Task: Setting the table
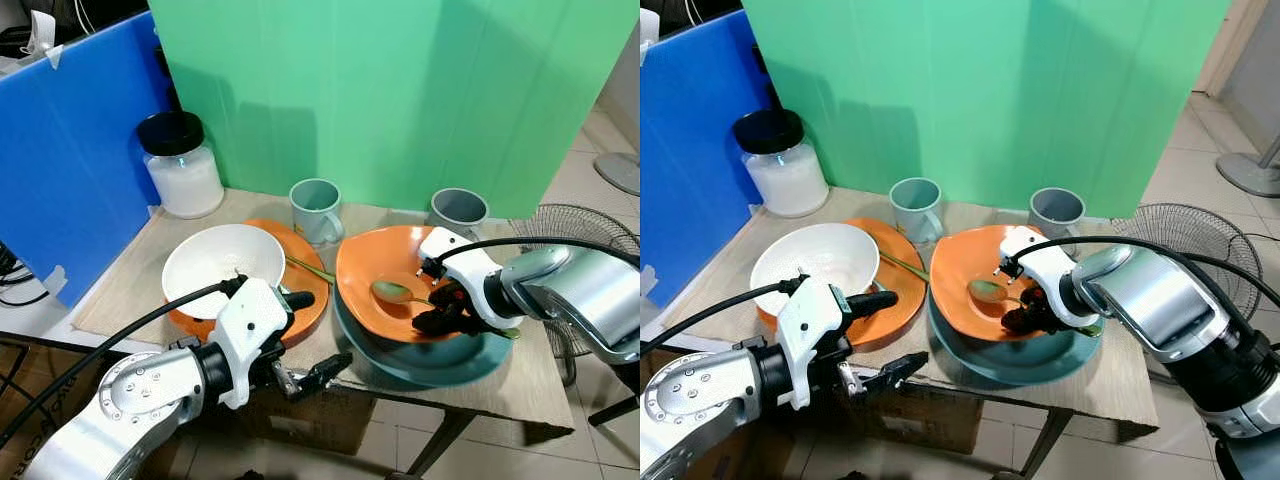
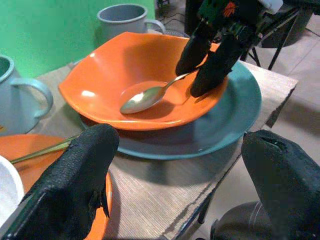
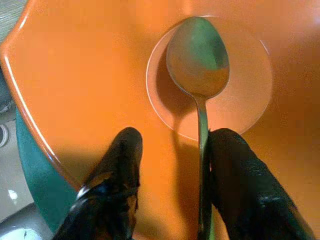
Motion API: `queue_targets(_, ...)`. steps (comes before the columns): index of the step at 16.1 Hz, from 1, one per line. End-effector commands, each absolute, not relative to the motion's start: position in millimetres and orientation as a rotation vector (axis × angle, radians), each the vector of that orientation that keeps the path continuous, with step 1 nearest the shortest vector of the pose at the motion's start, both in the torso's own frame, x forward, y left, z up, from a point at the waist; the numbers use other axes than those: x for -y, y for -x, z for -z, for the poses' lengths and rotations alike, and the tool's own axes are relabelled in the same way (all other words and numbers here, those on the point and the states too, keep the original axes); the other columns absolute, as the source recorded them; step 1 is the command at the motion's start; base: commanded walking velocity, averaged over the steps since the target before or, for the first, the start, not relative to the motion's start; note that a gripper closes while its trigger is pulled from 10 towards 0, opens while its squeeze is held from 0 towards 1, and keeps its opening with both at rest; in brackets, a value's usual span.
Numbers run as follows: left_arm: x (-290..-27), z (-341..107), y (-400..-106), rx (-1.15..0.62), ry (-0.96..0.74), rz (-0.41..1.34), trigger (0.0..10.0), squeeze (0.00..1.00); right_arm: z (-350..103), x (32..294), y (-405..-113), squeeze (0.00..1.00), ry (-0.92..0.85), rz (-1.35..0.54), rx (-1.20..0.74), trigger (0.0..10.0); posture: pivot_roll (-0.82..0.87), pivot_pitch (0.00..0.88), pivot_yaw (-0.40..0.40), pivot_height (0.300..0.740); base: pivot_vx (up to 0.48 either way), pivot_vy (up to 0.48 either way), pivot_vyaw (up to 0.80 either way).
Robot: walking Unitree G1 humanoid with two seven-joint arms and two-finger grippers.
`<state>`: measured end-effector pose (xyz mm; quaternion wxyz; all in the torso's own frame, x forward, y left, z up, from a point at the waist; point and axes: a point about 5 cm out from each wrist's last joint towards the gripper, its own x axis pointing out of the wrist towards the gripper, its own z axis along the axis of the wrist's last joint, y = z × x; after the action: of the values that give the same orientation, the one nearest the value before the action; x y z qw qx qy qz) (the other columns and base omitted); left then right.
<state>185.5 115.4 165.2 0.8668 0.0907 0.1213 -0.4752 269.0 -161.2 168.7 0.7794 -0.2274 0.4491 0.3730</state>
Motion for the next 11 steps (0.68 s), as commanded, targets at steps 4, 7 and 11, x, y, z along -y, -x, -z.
queue_targets(4, -114.8, -167.5, -184.9, -0.252, -0.203, 1.015, 10.0, 0.00, -162.9, 161.0, -269.3, 0.00, 0.496, -0.784, -0.993, 0.0, -0.12, 0.000, 0.039, 0.740, 0.000, 0.000, 0.00)
queue_targets(7, -116.2, -167.3, -185.8, -0.251, -0.209, 1.009, 10.0, 0.00, -163.5, 159.1, -273.0, 0.00, 0.486, -0.771, -0.976, 0.0, -0.11, 0.000, 0.037, 0.740, 0.000, 0.000, 0.00)
queue_targets(11, -119.4, -168.8, -188.7, -0.242, -0.224, 1.001, 10.0, 0.00, -170.6, 159.4, -280.4, 0.00, 0.425, -0.728, -0.922, 0.0, -0.11, 0.000, 0.051, 0.740, 0.000, 0.000, 0.00)
